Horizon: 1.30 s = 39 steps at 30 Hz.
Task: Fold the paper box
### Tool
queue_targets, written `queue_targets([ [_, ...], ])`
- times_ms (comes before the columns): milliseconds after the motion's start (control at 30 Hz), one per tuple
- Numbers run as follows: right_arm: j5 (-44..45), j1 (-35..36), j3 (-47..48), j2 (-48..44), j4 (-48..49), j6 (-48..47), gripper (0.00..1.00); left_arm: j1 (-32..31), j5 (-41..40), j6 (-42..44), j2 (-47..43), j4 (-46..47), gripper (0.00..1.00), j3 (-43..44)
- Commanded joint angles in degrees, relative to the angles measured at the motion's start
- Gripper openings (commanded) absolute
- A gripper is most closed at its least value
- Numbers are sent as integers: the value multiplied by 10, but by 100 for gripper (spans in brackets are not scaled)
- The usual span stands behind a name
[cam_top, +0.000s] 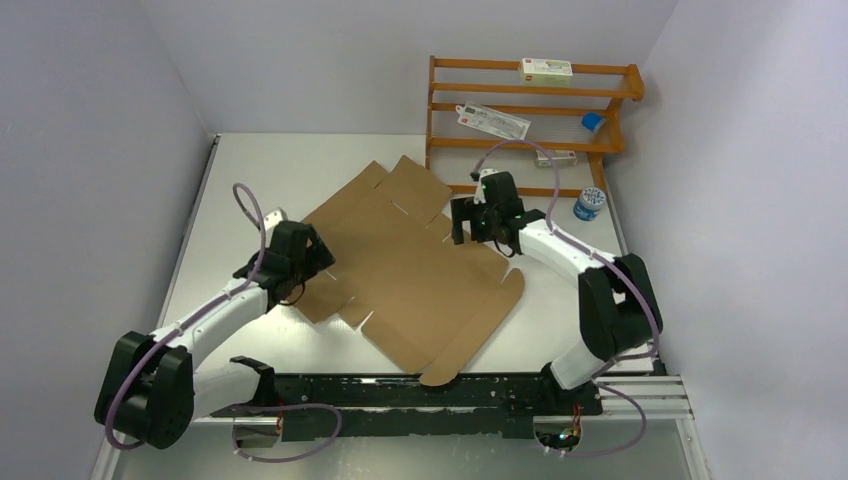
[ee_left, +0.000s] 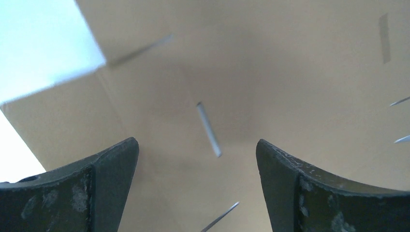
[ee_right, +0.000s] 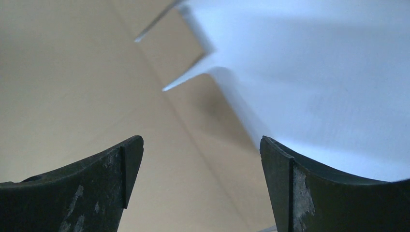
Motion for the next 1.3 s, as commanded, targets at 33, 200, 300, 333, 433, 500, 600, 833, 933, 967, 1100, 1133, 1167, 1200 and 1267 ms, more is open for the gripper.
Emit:
queue_targets([
  [33, -43, -40, -25, 58, 67, 10, 95, -3, 57, -36, 11, -2, 96, -41],
  [200, -58, -42, -40, 84, 47, 13, 93, -3, 27, -55, 49, 17, 94, -52],
  [300, -87, -29, -65, 69, 28, 25, 91, -3, 18, -60, 83, 34, 94, -49],
  [333, -90, -19, -76, 60, 18, 26, 90, -4, 18, -58, 101, 43, 95, -47],
  [433, -75, 30, -106, 26, -17, 38, 90, -4, 12, -53, 143, 60, 95, -30],
  [500, -70, 69, -127, -5, -36, 61, 90, -5, 7, -41, 173, 70, 95, -12],
  [600, -63, 130, -158, -52, -62, 107, 89, -8, 6, -12, 222, 73, 96, 27],
  [833, -41, 226, -192, -173, -124, 199, 89, -56, 31, 40, 283, 97, 95, 70],
  [933, -14, 226, -192, -209, -132, 188, 93, -88, 41, 69, 285, 121, 95, 66],
  [967, -8, 212, -188, -218, -131, 177, 96, -98, 40, 78, 284, 126, 95, 67],
  [1100, -75, 56, -189, -262, -68, 133, 96, -116, 30, 93, 258, 124, 96, 76],
  [1133, -72, 31, -183, -264, -57, 122, 96, -116, 24, 94, 248, 121, 96, 79],
  [1167, -57, 14, -175, -259, -48, 112, 96, -116, 16, 94, 236, 115, 97, 86],
  [1200, -42, 0, -166, -249, -41, 103, 96, -116, 10, 95, 228, 106, 97, 95],
  [1267, -26, -27, -147, -219, -19, 86, 97, -115, 4, 100, 216, 86, 97, 115],
])
